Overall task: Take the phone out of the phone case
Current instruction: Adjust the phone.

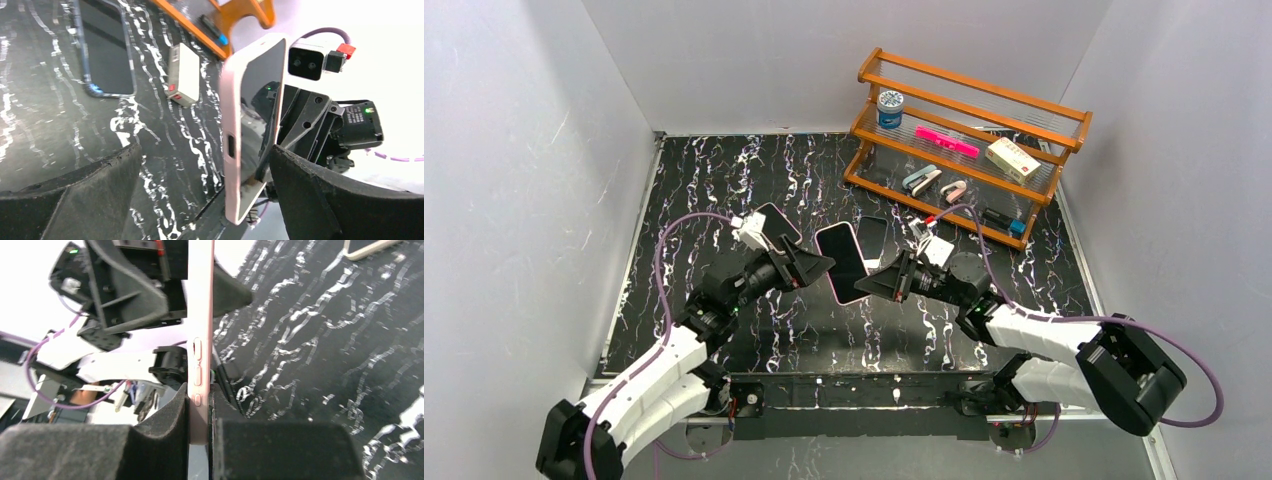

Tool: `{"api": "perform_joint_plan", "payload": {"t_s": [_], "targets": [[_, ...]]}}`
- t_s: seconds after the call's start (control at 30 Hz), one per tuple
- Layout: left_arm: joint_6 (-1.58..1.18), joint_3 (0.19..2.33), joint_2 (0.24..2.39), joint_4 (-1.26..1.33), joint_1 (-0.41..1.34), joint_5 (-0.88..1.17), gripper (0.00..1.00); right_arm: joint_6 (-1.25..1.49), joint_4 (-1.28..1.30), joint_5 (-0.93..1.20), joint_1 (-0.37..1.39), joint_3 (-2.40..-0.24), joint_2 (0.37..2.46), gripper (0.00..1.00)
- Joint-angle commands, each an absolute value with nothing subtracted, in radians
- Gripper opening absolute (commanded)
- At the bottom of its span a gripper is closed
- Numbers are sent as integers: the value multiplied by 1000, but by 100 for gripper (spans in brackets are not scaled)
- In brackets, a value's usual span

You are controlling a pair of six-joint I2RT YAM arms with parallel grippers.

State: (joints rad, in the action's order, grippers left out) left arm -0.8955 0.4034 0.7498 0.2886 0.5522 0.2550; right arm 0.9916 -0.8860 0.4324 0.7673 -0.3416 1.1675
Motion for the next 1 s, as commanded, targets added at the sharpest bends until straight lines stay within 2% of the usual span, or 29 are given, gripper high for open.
{"api": "perform_joint_plan", "payload": {"t_s": [0.0, 0.23, 0.33, 0.4, 0.5, 0.53, 0.6, 0.63, 0.67, 0.77, 0.87, 0.97], "targets": [[-949, 416, 808, 498, 554, 402, 94, 1051, -1137, 542, 760, -354, 1115, 1], [-1012, 432, 862, 611, 555, 481, 87, 1063, -1164, 605, 759, -384, 1134, 1], [-1047, 431, 871, 660, 555, 507, 77, 1086, -1208, 624, 759, -387, 1157, 1], [-1060, 431, 870, 682, 555, 516, 66, 1093, -1223, 627, 759, -389, 1168, 1], [-1072, 431, 866, 691, 555, 511, 43, 1087, -1219, 627, 759, -399, 1178, 1], [-1076, 431, 864, 692, 555, 507, 31, 1084, -1216, 626, 760, -402, 1180, 1], [-1096, 428, 859, 692, 555, 489, 13, 1075, -1200, 625, 760, -407, 1183, 4], [-1113, 425, 857, 692, 555, 477, 2, 1069, -1190, 621, 760, -409, 1182, 10], [-1139, 419, 855, 692, 555, 459, 0, 1063, -1183, 616, 761, -408, 1180, 18], [-1196, 397, 840, 697, 555, 390, 0, 1034, -1148, 593, 769, -406, 1171, 41], [-1238, 370, 804, 703, 555, 312, 0, 1012, -1134, 551, 791, -393, 1162, 59], [-1277, 346, 764, 712, 555, 230, 0, 1001, -1150, 507, 818, -372, 1157, 69]]}}
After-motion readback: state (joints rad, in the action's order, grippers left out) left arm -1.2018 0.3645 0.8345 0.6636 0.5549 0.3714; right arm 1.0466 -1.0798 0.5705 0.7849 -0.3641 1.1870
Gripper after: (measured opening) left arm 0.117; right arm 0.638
